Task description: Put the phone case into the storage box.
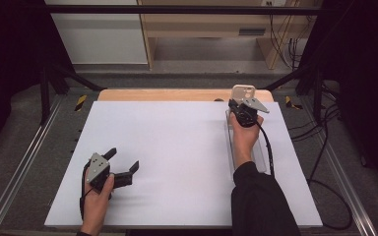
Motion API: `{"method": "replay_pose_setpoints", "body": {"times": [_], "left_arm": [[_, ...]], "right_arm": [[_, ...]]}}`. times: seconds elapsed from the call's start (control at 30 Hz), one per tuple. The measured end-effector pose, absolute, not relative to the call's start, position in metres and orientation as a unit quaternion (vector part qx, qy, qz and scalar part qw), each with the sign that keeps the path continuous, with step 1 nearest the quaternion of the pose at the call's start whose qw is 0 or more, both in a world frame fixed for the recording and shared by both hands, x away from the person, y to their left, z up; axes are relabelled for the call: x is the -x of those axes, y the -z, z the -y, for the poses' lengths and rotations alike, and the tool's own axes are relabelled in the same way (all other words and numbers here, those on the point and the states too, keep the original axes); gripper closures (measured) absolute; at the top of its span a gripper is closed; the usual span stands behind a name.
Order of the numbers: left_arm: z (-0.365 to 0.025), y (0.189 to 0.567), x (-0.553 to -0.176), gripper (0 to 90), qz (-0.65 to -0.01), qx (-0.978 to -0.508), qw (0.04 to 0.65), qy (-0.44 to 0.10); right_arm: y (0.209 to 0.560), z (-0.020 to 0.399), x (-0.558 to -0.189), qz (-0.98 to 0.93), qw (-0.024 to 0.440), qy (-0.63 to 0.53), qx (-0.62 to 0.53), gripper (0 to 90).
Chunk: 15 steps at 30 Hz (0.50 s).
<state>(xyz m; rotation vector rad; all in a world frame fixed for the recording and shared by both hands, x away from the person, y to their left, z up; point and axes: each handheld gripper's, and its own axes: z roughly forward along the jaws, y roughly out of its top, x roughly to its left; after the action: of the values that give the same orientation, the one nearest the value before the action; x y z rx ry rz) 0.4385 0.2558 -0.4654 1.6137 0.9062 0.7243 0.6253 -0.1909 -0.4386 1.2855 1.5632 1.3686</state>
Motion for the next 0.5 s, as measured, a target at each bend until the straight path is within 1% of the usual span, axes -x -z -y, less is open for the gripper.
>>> {"method": "replay_pose_setpoints", "body": {"times": [0.5], "left_arm": [[-0.2562, 0.4651, -0.4385, 3.1, -0.383, -0.679, 0.546, -0.306]], "right_arm": [[0.442, 0.1903, -0.6276, -0.61, 0.335, -0.516, -0.5, 87.8]]}}
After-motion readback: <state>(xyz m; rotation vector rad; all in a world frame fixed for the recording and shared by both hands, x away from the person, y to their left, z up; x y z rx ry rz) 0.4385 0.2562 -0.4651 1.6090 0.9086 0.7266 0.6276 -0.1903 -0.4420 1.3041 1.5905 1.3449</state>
